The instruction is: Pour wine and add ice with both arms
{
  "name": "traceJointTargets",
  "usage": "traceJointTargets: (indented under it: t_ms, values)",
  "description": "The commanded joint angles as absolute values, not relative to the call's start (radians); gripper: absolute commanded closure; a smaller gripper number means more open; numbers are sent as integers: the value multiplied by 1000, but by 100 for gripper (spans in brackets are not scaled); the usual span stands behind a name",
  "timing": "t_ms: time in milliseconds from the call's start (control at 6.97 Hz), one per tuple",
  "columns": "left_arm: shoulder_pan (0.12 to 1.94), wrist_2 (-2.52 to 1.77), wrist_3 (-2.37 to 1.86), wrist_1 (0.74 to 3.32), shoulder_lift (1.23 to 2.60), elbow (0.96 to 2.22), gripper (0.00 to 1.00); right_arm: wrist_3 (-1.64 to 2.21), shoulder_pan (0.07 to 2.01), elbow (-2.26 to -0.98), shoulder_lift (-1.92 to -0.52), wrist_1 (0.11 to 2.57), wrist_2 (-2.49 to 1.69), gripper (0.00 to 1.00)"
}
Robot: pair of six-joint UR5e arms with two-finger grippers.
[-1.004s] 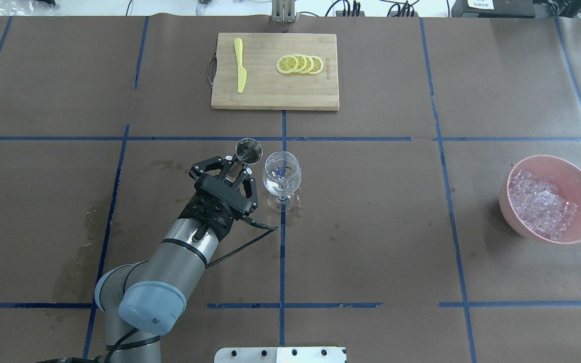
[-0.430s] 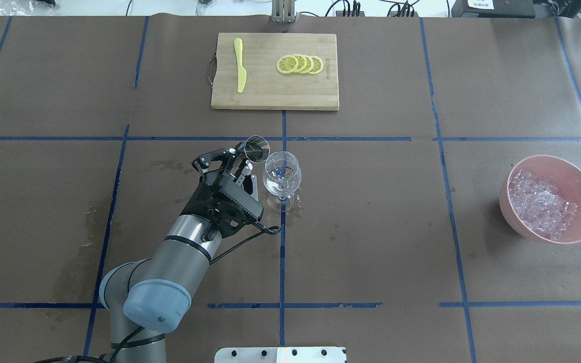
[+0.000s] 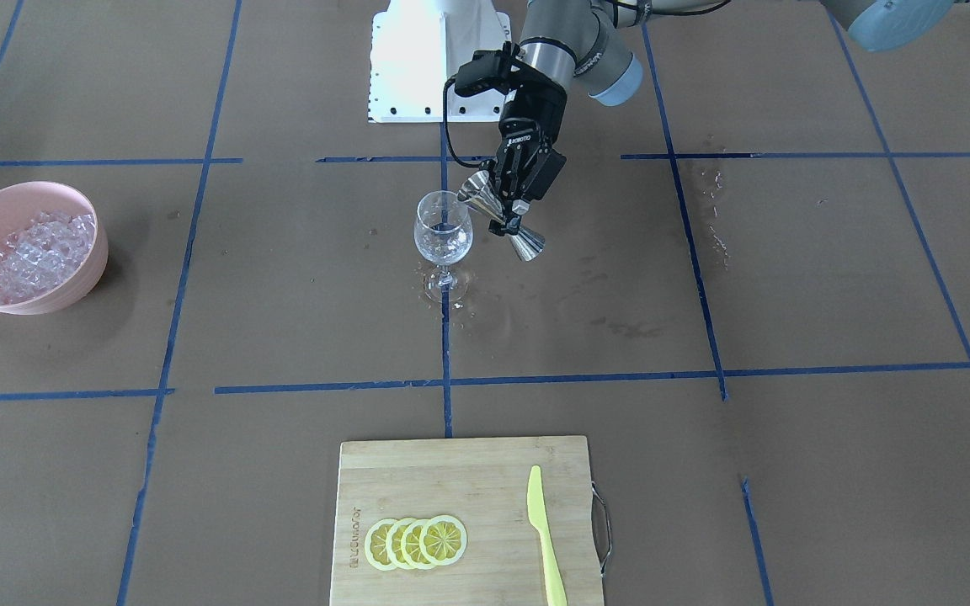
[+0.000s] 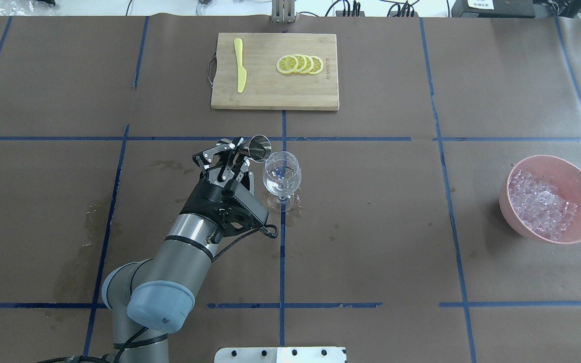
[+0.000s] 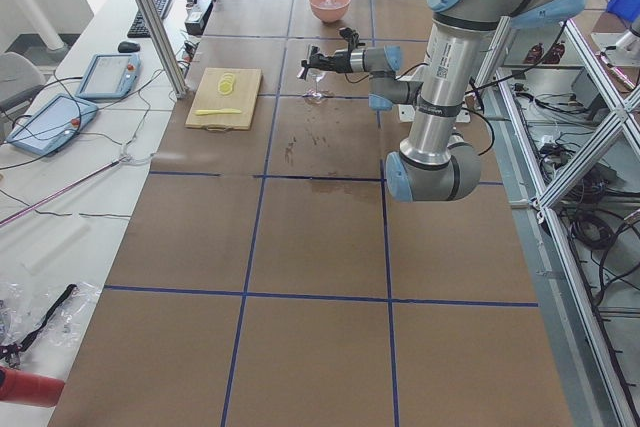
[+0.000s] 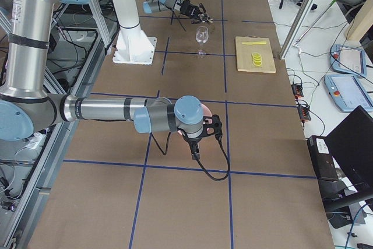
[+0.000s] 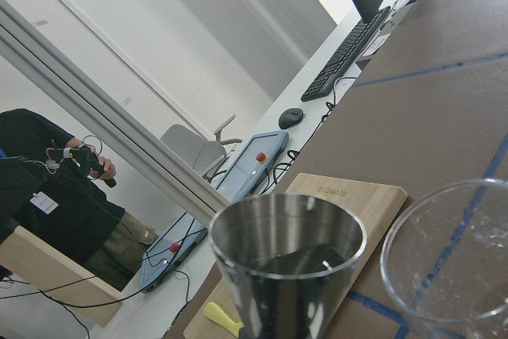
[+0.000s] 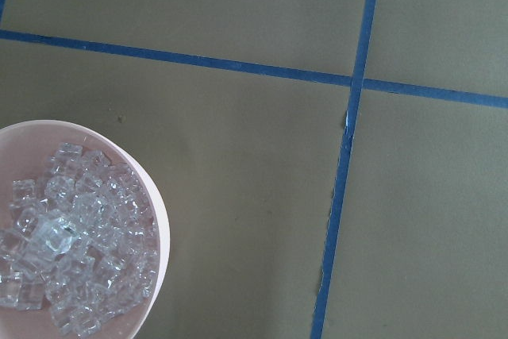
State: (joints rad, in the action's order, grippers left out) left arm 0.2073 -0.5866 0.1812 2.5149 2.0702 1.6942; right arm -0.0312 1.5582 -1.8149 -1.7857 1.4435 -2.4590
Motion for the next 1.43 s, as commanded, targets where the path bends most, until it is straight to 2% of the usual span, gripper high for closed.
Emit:
traceJointTargets:
  t_ms: [0, 1290]
  values:
    - [204, -554, 345, 2513, 2088, 1692, 100, -31, 1560, -1812, -1789, 1443, -2459, 0]
    - [201, -463, 842, 2516, 2111, 1690, 100, -31, 1575, -1795, -1789, 1443, -2459, 0]
